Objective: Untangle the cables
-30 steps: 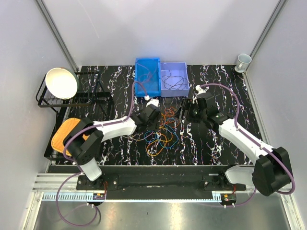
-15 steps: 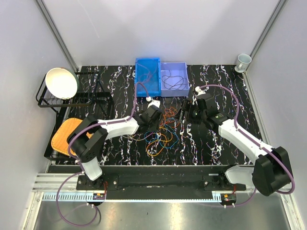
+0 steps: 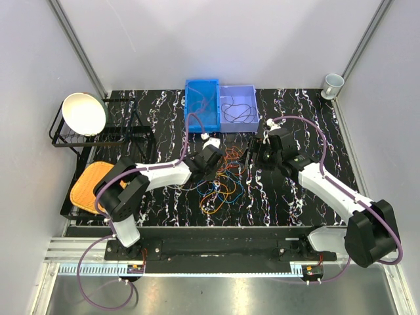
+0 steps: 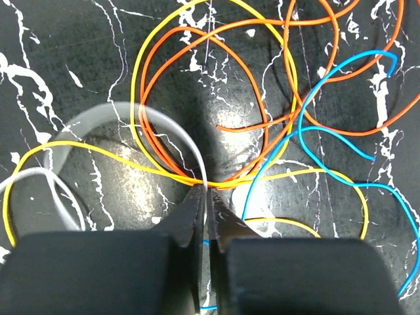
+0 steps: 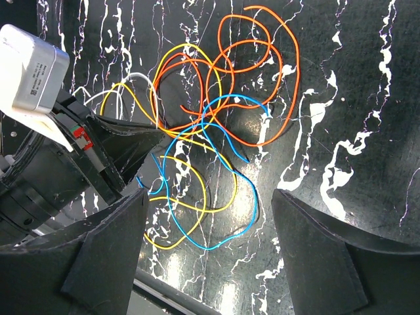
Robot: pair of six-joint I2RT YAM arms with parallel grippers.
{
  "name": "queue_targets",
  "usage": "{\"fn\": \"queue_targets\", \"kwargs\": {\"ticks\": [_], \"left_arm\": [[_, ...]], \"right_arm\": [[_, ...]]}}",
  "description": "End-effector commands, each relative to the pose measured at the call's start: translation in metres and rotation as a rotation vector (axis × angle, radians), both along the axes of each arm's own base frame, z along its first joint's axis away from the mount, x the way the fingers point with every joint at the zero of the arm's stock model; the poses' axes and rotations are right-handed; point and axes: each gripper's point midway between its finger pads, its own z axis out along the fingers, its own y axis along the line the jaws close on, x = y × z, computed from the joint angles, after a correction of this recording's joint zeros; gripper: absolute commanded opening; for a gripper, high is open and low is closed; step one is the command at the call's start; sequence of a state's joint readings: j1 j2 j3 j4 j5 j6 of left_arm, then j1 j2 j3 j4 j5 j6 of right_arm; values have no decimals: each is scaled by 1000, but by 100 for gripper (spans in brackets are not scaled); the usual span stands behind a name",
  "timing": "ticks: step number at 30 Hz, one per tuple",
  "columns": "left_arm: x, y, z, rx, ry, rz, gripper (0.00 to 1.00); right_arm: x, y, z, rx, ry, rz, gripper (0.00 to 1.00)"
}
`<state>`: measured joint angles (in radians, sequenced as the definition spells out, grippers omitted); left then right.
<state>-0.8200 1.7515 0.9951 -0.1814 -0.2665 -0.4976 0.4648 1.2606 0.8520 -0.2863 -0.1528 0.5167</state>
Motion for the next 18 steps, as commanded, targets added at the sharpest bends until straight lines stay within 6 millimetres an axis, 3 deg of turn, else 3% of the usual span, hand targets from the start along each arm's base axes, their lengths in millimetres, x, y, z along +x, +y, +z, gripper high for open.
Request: {"fn": "queue_targets", "kwargs": {"ticks": [1,7,18], "left_arm": [[15,-10,20,-27,-67,10,0],[15,-10,59,-48,-88,10,0],[7,-18,210,-280,-257,-48,0]], "right_arm": [[-2,6,5,12,-15,34,82],[-3,6,5,13,-14,33,82],[-1,9,13,34,-24,33,82]]}}
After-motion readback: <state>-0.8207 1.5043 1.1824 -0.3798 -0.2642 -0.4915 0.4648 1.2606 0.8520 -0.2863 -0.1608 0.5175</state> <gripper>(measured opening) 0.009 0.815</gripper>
